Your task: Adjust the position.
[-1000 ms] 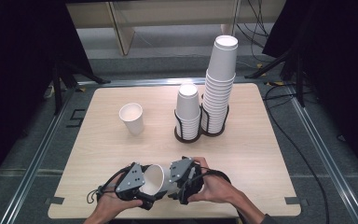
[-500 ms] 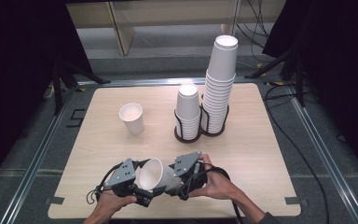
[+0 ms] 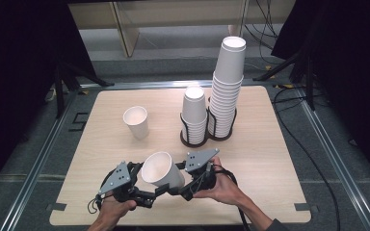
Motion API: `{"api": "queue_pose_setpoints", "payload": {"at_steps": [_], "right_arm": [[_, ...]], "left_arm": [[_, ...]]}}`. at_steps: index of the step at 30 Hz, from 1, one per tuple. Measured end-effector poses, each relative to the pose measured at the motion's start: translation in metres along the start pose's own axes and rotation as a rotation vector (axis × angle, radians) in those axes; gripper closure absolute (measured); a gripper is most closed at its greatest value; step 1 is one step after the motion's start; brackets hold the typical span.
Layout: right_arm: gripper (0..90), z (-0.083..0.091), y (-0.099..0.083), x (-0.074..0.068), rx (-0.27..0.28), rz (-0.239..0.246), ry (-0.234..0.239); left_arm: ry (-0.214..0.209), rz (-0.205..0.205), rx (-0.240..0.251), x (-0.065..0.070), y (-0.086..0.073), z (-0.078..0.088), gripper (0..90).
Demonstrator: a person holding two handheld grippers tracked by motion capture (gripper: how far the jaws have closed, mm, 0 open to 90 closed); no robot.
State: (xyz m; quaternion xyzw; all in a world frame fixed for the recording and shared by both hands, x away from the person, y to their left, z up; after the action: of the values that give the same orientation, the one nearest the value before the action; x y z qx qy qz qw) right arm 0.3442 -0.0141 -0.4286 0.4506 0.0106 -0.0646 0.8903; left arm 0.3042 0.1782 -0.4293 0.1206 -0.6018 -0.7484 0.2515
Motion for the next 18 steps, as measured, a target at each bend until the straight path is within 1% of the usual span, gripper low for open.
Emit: {"api": "queue_pose_setpoints", "payload": {"at_steps": [1, 3, 4, 6, 8, 10, 11, 12, 13, 14, 16, 17, 18], "right_arm": [[23.8, -0.001, 0.0, -0.001, 0.009, -0.005, -0.002], [23.7, -0.003, 0.0, -0.002, 0.009, -0.011, 0.005], [23.7, -0.004, 0.001, -0.003, 0.015, -0.011, 0.005], [23.7, -0.005, 0.002, -0.003, 0.028, -0.003, 0.003], [23.6, -0.007, 0.002, -0.005, 0.026, -0.02, 0.022], [23.6, -0.008, 0.002, -0.006, 0.037, -0.024, 0.019], [23.6, -0.008, 0.002, -0.006, 0.031, -0.021, 0.024], [23.6, -0.01, 0.002, -0.006, 0.039, -0.01, 0.014], [23.5, -0.01, 0.002, -0.006, 0.039, -0.011, 0.016], [23.5, -0.011, 0.002, -0.007, 0.039, -0.024, 0.031], [23.5, -0.011, 0.002, -0.007, 0.04, -0.031, 0.031], [23.5, -0.013, 0.001, -0.006, 0.045, -0.023, 0.027], [23.5, -0.014, 0.001, -0.007, 0.038, -0.032, 0.035]], "left_arm": [[0.001, 0.01, 0.011, 0.001, 0.0, -0.001, 9.1], [0.0, 0.007, 0.013, 0.001, 0.0, 0.0, 9.2], [-0.004, 0.002, 0.019, 0.001, 0.001, 0.0, 9.5], [-0.004, 0.005, 0.036, 0.002, 0.002, 0.0, 10.0], [-0.006, 0.006, 0.038, 0.002, 0.002, 0.0, 10.0], [-0.01, 0.005, 0.043, 0.002, 0.002, 0.0, 10.9], [-0.014, 0.004, 0.043, 0.002, 0.002, 0.001, 11.0], [-0.016, 0.003, 0.044, 0.002, 0.002, 0.001, 11.4], [-0.016, 0.003, 0.044, 0.002, 0.002, 0.001, 11.5], [-0.019, 0.003, 0.045, 0.002, 0.002, 0.001, 11.7], [-0.021, 0.005, 0.048, 0.002, 0.002, 0.001, 11.7], [-0.028, 0.009, 0.048, 0.002, 0.002, 0.0, 11.6], [-0.033, 0.011, 0.048, 0.002, 0.002, 0.0, 11.6]]}}
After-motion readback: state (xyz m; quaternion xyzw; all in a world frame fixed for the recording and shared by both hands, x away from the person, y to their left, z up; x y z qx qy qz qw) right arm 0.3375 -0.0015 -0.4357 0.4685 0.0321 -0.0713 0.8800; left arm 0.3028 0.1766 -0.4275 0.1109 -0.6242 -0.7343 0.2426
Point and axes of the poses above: each handheld gripper's, and its own axes: z roughly backward along the jaws, y roughly out of its top, x roughly to its right, the point moved 3 cm from there along -z, roughly forward along the jaws, and after that the axes turned 9 degrees about -x, right-handed, at the moved point
